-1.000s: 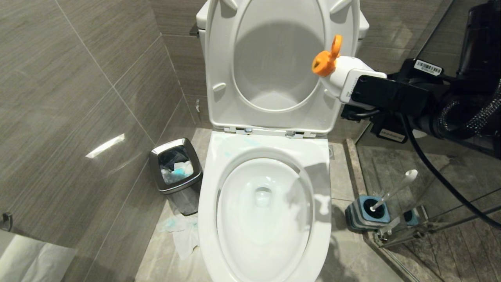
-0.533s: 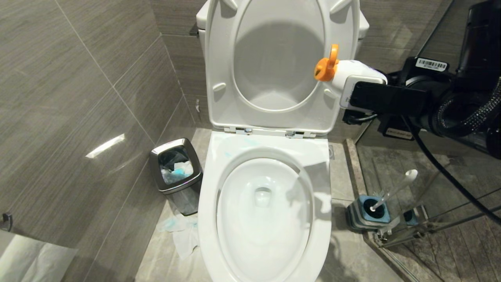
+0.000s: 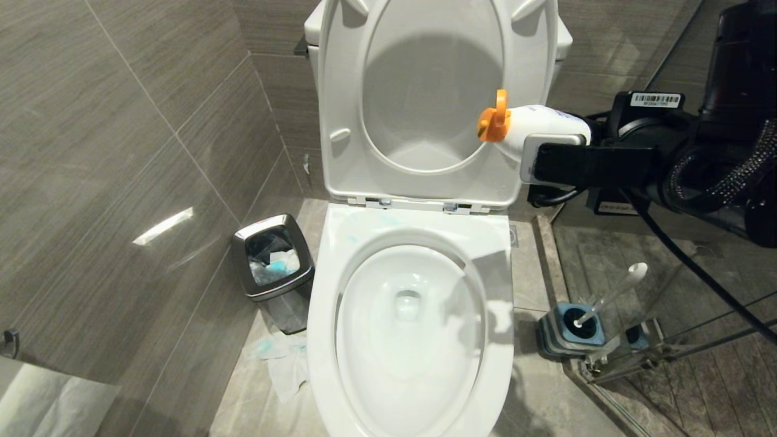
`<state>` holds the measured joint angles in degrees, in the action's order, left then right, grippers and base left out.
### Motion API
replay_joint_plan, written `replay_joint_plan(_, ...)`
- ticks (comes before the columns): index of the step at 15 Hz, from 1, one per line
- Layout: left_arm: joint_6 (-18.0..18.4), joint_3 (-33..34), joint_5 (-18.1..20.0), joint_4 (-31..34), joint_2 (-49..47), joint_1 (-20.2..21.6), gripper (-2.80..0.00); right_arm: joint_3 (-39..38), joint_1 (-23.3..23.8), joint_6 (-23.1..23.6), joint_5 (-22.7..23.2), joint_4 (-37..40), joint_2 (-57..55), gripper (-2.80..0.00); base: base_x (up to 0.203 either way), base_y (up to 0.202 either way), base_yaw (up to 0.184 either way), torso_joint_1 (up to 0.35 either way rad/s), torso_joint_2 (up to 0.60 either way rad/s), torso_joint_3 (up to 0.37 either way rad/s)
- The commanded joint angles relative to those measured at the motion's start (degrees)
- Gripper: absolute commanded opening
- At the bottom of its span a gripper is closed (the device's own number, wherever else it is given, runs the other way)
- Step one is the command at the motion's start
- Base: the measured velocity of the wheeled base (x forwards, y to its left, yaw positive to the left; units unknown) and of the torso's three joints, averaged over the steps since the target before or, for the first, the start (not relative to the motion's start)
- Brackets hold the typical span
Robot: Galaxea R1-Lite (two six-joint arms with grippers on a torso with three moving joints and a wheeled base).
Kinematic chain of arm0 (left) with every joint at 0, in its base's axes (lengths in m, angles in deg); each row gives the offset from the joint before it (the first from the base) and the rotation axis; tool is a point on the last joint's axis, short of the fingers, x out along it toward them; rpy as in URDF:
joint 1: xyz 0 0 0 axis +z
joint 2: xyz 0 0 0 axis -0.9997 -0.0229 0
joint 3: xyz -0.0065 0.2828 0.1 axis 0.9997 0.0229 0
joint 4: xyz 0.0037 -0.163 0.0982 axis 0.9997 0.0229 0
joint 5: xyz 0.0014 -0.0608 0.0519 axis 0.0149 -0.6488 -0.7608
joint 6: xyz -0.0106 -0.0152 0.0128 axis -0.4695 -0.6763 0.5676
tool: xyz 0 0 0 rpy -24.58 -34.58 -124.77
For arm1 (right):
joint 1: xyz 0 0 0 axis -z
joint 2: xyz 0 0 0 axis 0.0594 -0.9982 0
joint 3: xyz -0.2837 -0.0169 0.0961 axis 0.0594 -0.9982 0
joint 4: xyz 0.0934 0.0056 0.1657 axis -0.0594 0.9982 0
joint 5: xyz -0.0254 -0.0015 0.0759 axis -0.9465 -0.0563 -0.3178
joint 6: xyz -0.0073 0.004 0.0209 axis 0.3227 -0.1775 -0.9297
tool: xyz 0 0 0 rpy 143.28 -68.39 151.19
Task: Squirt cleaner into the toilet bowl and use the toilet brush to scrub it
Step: Pour in the cleaning agent
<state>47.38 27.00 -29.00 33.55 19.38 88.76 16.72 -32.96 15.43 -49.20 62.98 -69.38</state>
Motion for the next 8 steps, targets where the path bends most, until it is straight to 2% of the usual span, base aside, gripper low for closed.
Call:
replay_joint_plan(1,0.02,0.01,0.00,0.00,-0.08,0.01,-2.80,0.09,-0.98,1.59,-2.46,0.02,-0.27,-2.80,0.000,0.000,0.000,0.000,0.00,0.000)
replay_joint_plan(4,0.02,0.01,0.00,0.00,-0.08,0.01,-2.80,0.11,-1.87,2.95,-4.74,0.03,-0.56,-2.80,0.000,0.000,0.000,0.000,0.00,0.000)
replay_joint_plan(6,0.02,0.01,0.00,0.00,-0.08,0.01,-2.80,0.50,-1.84,5.26,-5.17,-0.06,-0.76,-2.80,0.000,0.000,0.000,0.000,0.00,0.000)
replay_joint_plan(8,0.02,0.01,0.00,0.00,-0.08,0.01,-2.80,0.90,-1.94,7.59,-7.49,-0.06,-1.13,-2.80,0.000,0.000,0.000,0.000,0.00,0.000)
